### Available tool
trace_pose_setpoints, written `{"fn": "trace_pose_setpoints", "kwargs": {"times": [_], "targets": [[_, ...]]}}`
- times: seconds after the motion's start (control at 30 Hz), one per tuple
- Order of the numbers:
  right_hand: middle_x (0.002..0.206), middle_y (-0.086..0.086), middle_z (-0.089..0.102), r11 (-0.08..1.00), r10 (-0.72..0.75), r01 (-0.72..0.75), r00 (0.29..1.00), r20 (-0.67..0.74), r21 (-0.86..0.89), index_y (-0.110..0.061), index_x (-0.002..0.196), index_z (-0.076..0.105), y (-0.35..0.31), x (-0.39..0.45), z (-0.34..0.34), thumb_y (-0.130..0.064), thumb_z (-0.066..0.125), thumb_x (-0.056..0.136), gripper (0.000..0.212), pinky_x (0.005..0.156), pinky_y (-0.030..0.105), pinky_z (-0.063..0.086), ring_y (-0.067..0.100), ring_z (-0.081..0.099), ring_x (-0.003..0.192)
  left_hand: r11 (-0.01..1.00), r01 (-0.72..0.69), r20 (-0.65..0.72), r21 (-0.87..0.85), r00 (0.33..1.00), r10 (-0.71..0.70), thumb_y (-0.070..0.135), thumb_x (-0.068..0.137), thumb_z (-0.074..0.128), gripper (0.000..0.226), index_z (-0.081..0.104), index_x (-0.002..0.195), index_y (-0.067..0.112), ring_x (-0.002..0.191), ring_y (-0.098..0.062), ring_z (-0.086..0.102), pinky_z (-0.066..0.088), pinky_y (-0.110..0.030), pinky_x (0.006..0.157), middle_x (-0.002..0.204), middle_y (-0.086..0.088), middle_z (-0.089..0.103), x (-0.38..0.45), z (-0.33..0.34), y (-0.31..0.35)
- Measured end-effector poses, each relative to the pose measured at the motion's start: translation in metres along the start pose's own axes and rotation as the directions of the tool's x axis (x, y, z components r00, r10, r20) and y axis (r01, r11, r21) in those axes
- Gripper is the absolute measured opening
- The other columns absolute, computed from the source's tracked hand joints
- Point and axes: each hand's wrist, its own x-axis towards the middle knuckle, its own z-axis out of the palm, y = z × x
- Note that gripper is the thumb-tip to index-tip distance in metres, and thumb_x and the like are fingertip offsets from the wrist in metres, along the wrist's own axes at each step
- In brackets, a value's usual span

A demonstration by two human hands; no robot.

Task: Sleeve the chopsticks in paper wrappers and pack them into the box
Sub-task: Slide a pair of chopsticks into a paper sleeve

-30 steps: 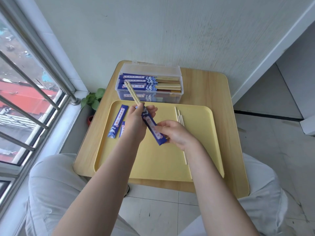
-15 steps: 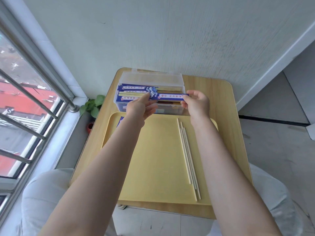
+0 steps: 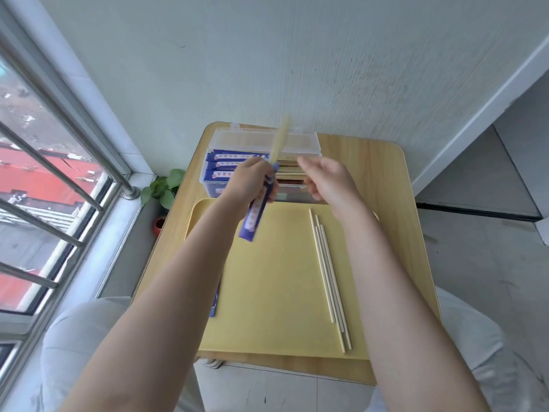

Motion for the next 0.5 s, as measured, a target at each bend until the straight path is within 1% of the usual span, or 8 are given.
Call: {"fn": "trace_pose_setpoints", "kwargs": {"times": [0.07,0.1,0.17,0.27,0.33,0.4,0.43,0.5], "targets": [[0.064,-0.003,0.05,0.99,0.006,0.005,0.997,-0.072,0.141,-0.014,0.098,0.061,-0.006,0.003,0.003,-0.047,0.055,0.1,0.033,0.042,0.019,0.034,0.009,0.044,0.047,0.975,-0.009,0.108,0.22,0.994,-0.016,0.004,0.09,0.043,0.017,0.054,0.077,0.006,0.05,-0.02,0.045,0.038,-0.028,0.049,0.065,-0.009,0.049,-0.005,0.001,0.003],[0.062,-0.002,0.048,0.986,0.014,0.006,0.992,-0.122,0.167,-0.014,0.095,0.059,-0.006,0.006,0.004,-0.045,0.052,0.102,0.032,0.039,0.019,0.031,0.009,0.041,0.044,0.943,-0.022,0.125,0.333,0.992,-0.021,0.007,0.09,0.044,0.018,0.056,0.076,0.008,0.051,-0.019,0.044,0.036,-0.027,0.048,0.064,-0.006,0.049,-0.005,0.0,0.004],[0.061,-0.001,0.046,0.979,0.041,-0.001,0.979,-0.197,0.203,-0.014,0.09,0.06,-0.004,0.01,0.004,-0.032,0.049,0.105,0.026,0.038,0.019,0.029,0.007,0.039,0.041,0.844,-0.08,0.112,0.531,0.993,0.024,0.02,0.088,0.048,0.018,0.06,0.077,0.013,0.058,-0.02,0.049,0.04,-0.029,0.054,0.064,-0.003,0.055,-0.004,-0.003,0.004],[0.063,0.003,0.05,0.97,0.078,-0.027,0.975,-0.208,0.241,-0.012,0.085,0.063,0.003,0.014,0.002,-0.018,0.049,0.103,0.023,0.039,0.019,0.032,0.01,0.041,0.044,0.706,-0.134,0.022,0.696,0.986,0.166,0.032,0.088,0.052,0.016,0.062,0.092,0.02,0.073,-0.021,0.059,0.048,-0.034,0.07,0.079,0.0,0.066,0.004,-0.007,0.005],[0.065,0.004,0.059,0.965,0.085,-0.025,0.971,-0.223,0.261,-0.01,0.088,0.066,0.007,0.018,0.002,-0.018,0.054,0.102,0.02,0.042,0.022,0.039,0.012,0.048,0.047,0.537,-0.17,-0.009,0.827,0.95,0.314,0.028,0.095,0.051,0.018,0.064,0.105,0.02,0.086,-0.025,0.059,0.041,-0.038,0.088,0.091,-0.001,0.068,0.014,-0.008,0.005],[0.066,0.006,0.065,0.954,0.096,-0.014,0.96,-0.262,0.299,-0.007,0.091,0.068,0.01,0.023,0.002,-0.017,0.059,0.101,0.017,0.045,0.025,0.045,0.014,0.054,0.048,0.383,-0.217,0.017,0.898,0.887,0.462,0.024,0.099,0.048,0.025,0.067,0.113,0.02,0.098,-0.028,0.057,0.031,-0.038,0.1,0.099,-0.003,0.069,0.027,-0.007,0.003],[0.066,0.007,0.066,0.951,0.104,-0.011,0.952,-0.287,0.309,-0.005,0.093,0.068,0.012,0.026,0.002,-0.017,0.06,0.1,0.016,0.045,0.025,0.046,0.015,0.056,0.047,0.349,-0.241,0.04,0.905,0.868,0.495,0.023,0.1,0.047,0.027,0.069,0.117,0.021,0.104,-0.029,0.056,0.028,-0.04,0.105,0.104,-0.003,0.069,0.034,-0.006,0.002],[0.064,0.007,0.067,0.95,0.114,-0.004,0.935,-0.335,0.312,0.0,0.096,0.069,0.015,0.03,0.002,-0.016,0.061,0.099,0.018,0.045,0.025,0.048,0.015,0.058,0.045,0.323,-0.272,0.08,0.906,0.862,0.501,0.026,0.102,0.048,0.031,0.065,0.128,0.024,0.12,-0.029,0.051,0.025,-0.044,0.114,0.121,-0.004,0.066,0.046,-0.006,-0.003]]}}
